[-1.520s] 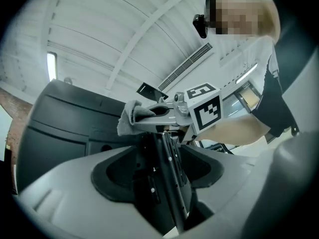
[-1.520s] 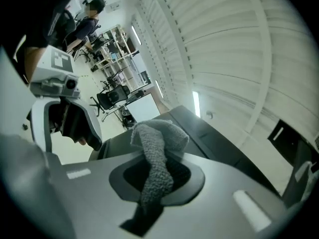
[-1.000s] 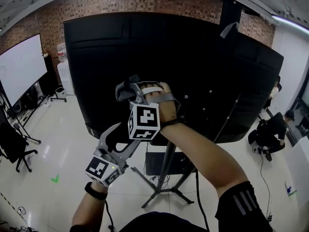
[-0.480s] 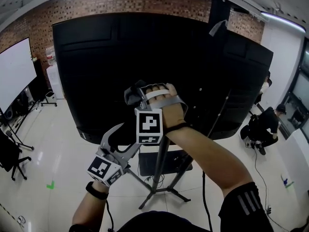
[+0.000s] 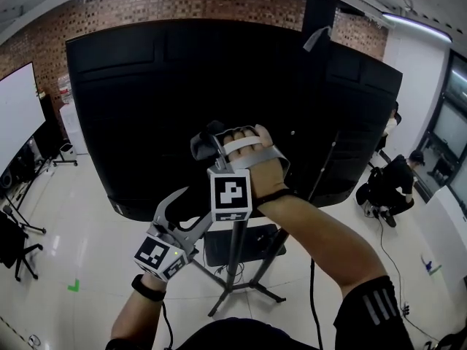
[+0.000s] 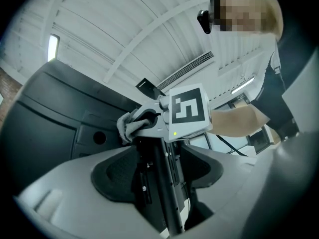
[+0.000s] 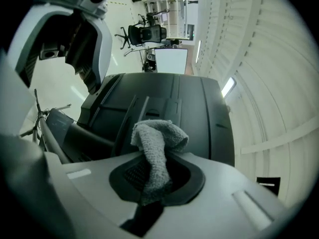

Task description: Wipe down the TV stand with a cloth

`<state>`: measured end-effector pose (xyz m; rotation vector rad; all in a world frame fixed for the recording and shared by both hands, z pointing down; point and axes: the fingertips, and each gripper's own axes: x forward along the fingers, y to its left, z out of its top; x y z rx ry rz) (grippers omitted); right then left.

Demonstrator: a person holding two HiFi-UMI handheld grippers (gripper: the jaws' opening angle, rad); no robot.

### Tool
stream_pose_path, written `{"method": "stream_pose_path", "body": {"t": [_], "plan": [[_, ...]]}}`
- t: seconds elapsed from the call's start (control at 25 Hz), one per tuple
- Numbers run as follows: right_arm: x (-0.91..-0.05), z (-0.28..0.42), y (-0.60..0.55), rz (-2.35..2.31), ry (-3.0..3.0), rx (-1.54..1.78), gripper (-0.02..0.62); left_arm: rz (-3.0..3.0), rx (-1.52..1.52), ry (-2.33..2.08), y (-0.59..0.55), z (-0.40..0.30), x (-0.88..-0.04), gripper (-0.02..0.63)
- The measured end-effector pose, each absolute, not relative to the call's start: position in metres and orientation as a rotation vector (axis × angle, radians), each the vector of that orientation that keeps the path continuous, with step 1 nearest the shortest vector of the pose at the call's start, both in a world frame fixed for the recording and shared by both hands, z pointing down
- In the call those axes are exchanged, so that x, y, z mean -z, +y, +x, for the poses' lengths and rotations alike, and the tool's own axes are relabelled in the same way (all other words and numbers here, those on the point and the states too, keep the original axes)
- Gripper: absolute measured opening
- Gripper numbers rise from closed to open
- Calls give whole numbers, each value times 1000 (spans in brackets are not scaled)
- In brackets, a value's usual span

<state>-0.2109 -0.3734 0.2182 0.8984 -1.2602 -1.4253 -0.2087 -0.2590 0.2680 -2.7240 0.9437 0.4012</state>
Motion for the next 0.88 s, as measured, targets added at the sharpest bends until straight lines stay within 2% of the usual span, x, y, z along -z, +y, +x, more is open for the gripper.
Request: {"method": "stream_pose_path", "body": {"t": [0.28,0.56,0.88], "plan": [[-230,-268,-344,862,-1703,1304,35,-2705,-410,1024,-260,-237,-271,302],[-263,-314,-368,788,-1707,1308,35,-2699,-360,1129,-265,-269,-299,302],[-282,-310,-381,763,-1532,1366,35,-2695,-355,1147,-261,-277,-300,302]]}}
